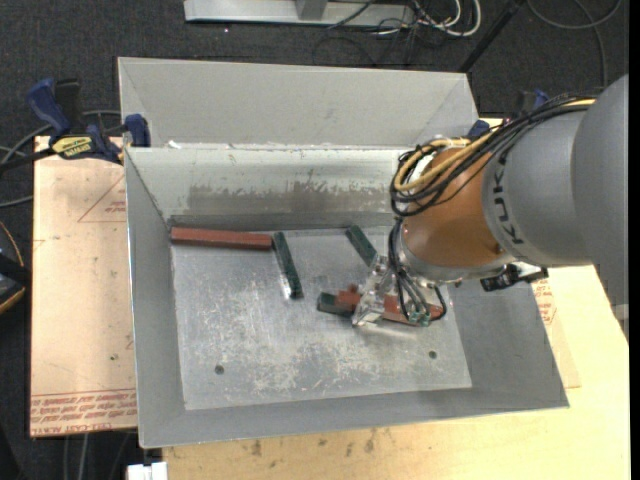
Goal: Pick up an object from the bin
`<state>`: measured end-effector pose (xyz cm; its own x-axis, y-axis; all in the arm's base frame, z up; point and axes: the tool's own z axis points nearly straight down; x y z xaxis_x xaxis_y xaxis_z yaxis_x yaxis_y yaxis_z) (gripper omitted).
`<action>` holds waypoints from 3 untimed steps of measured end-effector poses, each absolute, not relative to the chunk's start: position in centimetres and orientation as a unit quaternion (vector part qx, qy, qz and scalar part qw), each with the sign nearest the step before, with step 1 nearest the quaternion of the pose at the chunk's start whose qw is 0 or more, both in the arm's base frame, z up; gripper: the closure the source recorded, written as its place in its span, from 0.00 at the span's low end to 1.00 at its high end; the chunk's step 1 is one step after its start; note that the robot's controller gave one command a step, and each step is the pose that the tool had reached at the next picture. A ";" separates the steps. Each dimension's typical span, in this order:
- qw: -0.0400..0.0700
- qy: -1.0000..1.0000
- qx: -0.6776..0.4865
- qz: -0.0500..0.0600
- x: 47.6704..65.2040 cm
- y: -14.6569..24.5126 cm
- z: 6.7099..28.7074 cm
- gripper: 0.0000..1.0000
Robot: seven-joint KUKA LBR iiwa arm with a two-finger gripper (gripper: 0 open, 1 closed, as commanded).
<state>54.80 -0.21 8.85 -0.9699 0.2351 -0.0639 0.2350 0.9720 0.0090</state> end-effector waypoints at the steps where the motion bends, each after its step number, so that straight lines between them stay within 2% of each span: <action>1: 0.032 0.992 0.118 0.001 54.8 -0.2 8.9 1.00; 3: 0.032 0.992 0.118 0.001 54.8 -0.2 8.9 1.00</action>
Offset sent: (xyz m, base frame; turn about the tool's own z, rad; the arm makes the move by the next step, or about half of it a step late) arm 0.0000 -0.0001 0.0441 -0.0003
